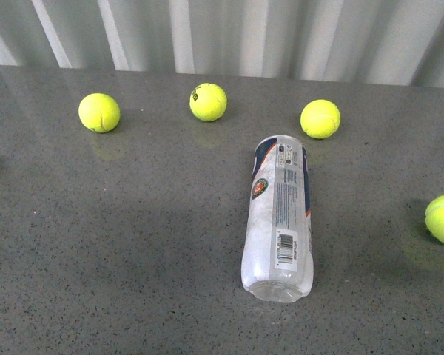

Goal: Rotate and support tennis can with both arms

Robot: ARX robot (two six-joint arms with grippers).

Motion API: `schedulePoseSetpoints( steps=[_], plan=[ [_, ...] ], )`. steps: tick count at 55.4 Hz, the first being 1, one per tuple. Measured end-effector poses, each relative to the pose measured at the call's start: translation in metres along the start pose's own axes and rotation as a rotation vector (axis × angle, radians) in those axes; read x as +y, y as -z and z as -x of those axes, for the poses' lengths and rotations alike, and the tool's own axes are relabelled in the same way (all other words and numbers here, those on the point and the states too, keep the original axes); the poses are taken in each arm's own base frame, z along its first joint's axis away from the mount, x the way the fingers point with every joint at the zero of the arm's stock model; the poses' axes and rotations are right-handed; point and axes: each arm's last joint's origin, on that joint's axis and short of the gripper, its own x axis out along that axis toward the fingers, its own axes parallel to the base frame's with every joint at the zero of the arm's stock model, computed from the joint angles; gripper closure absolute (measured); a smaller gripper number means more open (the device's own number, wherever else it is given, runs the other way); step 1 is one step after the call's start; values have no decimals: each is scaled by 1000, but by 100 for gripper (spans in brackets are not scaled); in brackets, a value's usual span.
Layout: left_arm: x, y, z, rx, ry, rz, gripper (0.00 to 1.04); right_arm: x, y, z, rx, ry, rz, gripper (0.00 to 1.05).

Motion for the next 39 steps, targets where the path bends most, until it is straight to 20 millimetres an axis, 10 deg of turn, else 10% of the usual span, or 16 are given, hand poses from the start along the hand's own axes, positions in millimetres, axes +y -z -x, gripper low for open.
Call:
schedulePoseSetpoints(
  steps=[39],
  plan=[
    [0, 0, 0, 0, 0, 0, 7, 0, 0, 0, 0, 0, 0, 7]
  ],
)
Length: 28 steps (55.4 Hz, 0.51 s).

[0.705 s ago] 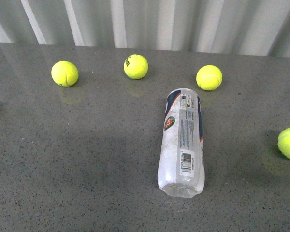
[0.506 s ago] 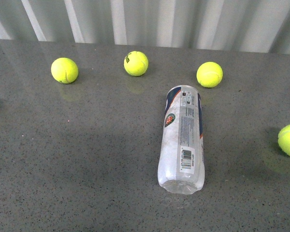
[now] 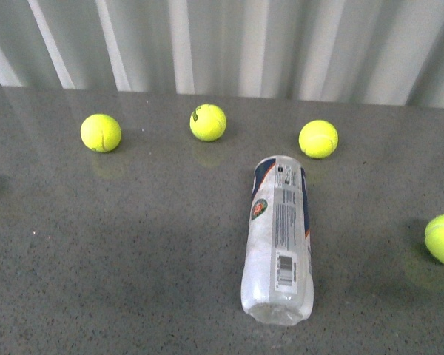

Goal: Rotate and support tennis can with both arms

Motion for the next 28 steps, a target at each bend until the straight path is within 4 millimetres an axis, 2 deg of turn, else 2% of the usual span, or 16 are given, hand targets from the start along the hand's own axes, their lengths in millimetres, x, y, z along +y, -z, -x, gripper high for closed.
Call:
schedulePoseSetpoints(
  steps=[23, 28],
  plan=[
    [0, 0, 0, 0, 0, 0, 7, 0, 0, 0, 2, 6, -2, 7],
    [0, 0, 0, 0, -4, 0, 7, -1, -9, -4, 42, 250, -52, 7]
  ],
)
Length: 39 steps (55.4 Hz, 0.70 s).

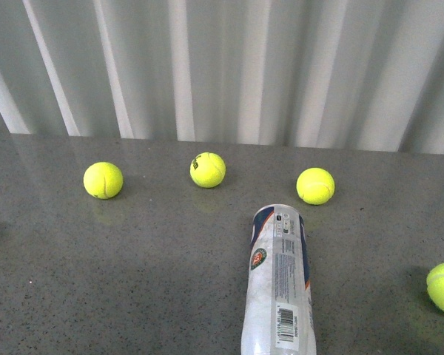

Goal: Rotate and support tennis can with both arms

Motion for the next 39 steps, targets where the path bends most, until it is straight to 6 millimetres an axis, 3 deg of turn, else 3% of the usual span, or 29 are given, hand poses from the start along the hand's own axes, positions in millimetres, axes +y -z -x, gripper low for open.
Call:
schedulePoseSetpoints(
  steps=[6, 9, 12, 16, 22, 26, 31, 35, 39],
  plan=[
    [0, 0, 0, 0, 4, 0, 7, -4, -34, -15, -85, 142, -58, 7],
    [0, 0, 0, 0, 5, 0, 7, -7, -64, -35, -143, 164, -94, 7],
    [0, 0, 0, 0, 3, 0, 7, -7, -92, -72, -134, 176, -120, 7],
    [0, 0, 0, 0, 3, 0, 7, -5, -107, -132, 26, 189, -155, 7],
    [0, 0, 0, 0, 3, 0, 7, 21, -83, -217, 381, 137, -146, 7],
    [0, 0, 0, 0, 4, 0, 7, 58, -54, -243, 588, 24, -75, 7],
    [0, 0, 0, 0, 3, 0, 7, 108, -18, -235, 754, -159, 34, 7],
    [0, 0, 0, 0, 3, 0, 7, 138, -4, -220, 800, -279, 91, 7],
    [0, 0, 0, 0, 3, 0, 7, 156, 8, -208, 829, -340, 129, 7]
  ],
)
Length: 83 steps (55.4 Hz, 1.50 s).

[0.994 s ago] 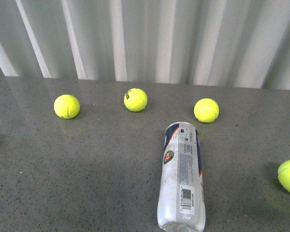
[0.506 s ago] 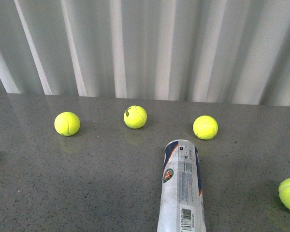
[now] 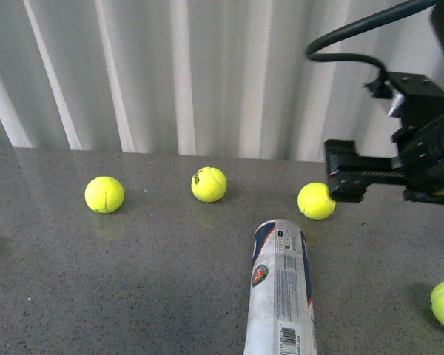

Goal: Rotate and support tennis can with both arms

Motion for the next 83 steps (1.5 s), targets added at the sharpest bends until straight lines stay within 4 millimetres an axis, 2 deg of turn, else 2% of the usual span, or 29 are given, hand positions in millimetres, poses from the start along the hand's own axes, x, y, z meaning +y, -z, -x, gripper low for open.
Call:
schedulePoseSetpoints(
  steps=[13, 38, 57, 74, 77, 83],
  plan=[
    [0, 0, 0, 0, 0, 0, 7, 9, 23, -30, 106, -66, 3, 7],
    [0, 0, 0, 0, 0, 0, 7, 47, 35, -52, 146, -170, 8, 7],
    [0, 0, 0, 0, 0, 0, 7, 54, 49, -70, 174, -182, -33, 7],
    [0, 0, 0, 0, 0, 0, 7, 51, 62, -78, 177, -169, -49, 7],
    [0, 0, 0, 0, 0, 0, 7, 49, 62, -79, 178, -166, -55, 11],
    [0, 0, 0, 0, 0, 0, 7, 49, 62, -79, 171, -164, -56, 26]
  ],
)
